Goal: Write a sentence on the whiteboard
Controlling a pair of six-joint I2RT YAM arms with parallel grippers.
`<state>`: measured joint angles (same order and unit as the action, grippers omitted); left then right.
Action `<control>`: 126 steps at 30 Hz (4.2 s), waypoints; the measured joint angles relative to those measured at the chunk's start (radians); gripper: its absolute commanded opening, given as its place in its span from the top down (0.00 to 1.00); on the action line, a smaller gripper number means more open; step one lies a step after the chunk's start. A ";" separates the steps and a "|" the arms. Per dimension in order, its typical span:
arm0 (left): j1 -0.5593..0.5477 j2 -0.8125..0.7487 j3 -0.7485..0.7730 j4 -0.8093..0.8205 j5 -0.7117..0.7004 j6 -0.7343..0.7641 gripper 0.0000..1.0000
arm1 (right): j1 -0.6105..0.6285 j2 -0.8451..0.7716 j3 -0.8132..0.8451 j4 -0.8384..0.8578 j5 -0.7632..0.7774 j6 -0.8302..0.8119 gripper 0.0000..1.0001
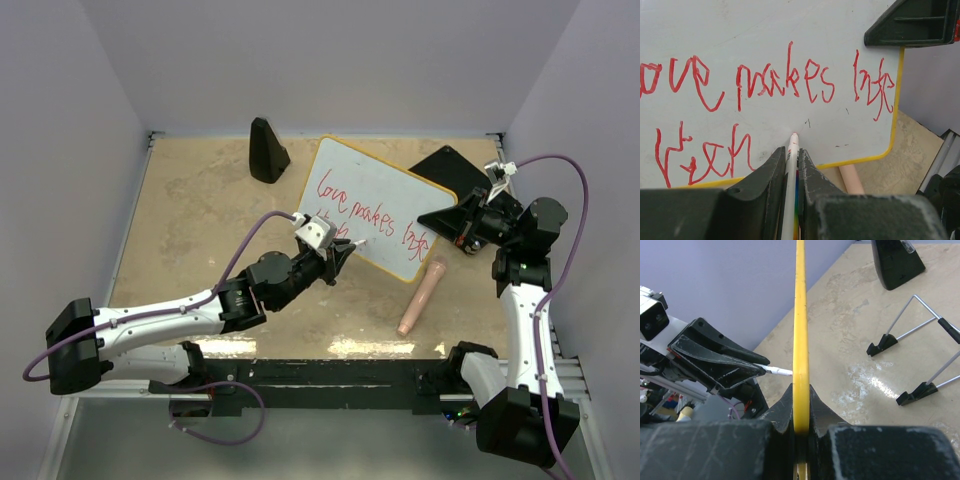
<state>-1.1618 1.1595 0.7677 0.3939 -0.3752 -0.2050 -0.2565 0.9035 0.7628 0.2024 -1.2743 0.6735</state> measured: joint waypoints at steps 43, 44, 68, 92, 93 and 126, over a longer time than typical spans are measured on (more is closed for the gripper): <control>0.000 -0.043 -0.028 -0.080 0.010 -0.060 1.00 | -0.005 -0.001 0.000 0.000 0.000 0.004 1.00; 0.000 -0.041 -0.023 -0.077 0.009 -0.060 1.00 | -0.005 -0.001 0.000 0.000 0.000 0.004 1.00; 0.018 0.010 0.016 -0.036 0.035 -0.038 1.00 | -0.006 -0.001 0.000 0.000 0.001 0.003 1.00; 0.022 0.018 0.025 -0.053 0.085 -0.058 1.00 | -0.006 -0.001 0.000 0.001 0.001 0.003 1.00; 0.022 0.017 0.025 -0.060 0.085 -0.064 1.00 | -0.006 -0.001 0.000 0.001 0.001 0.003 1.00; 0.022 -0.050 0.020 -0.122 0.160 -0.098 1.00 | -0.006 -0.003 0.000 0.001 0.000 0.008 1.00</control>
<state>-1.1400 1.1095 0.7876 0.2722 -0.2150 -0.3031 -0.2623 0.9005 0.7628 0.2031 -1.2743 0.6811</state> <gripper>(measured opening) 0.181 0.056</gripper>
